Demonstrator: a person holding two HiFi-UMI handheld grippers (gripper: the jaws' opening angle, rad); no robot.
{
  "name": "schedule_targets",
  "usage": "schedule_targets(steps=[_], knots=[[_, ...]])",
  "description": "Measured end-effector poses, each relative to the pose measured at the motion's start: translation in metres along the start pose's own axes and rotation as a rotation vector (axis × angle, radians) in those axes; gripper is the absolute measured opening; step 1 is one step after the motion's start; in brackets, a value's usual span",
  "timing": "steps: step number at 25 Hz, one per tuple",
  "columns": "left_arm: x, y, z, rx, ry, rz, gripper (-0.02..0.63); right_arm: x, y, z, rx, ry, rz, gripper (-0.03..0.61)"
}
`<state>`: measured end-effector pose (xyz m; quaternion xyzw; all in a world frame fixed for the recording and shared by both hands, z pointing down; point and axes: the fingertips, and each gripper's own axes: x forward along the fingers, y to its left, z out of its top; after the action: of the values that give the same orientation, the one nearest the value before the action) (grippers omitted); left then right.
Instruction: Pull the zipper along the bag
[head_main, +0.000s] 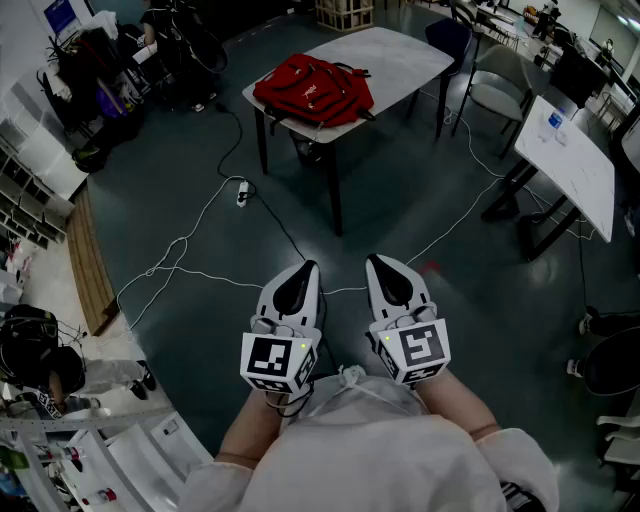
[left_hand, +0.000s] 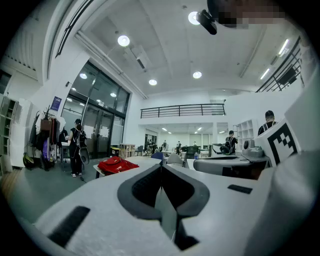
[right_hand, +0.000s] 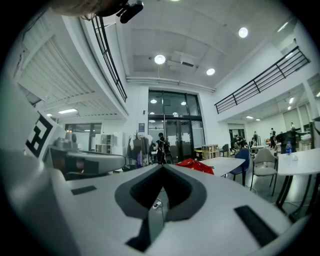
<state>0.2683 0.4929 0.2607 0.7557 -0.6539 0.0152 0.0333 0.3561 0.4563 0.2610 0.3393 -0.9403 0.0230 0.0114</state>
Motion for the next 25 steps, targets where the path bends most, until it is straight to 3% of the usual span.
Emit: schedule_targets(steps=[8,16,25], knots=[[0.007,-0.003,-0.006,-0.037,0.013,-0.007,0.020,-0.002,-0.002,-0.004,-0.016,0.013,0.022,0.025],[0.018,-0.003,-0.019,-0.049,0.047,-0.013,0.020,0.005,-0.016,-0.015,0.038,0.023,-0.010,0.026],[0.033,0.047,-0.033,-0.102,0.062,-0.018,0.020,0.057,-0.010,-0.037,0.069,0.073,0.000,0.026]])
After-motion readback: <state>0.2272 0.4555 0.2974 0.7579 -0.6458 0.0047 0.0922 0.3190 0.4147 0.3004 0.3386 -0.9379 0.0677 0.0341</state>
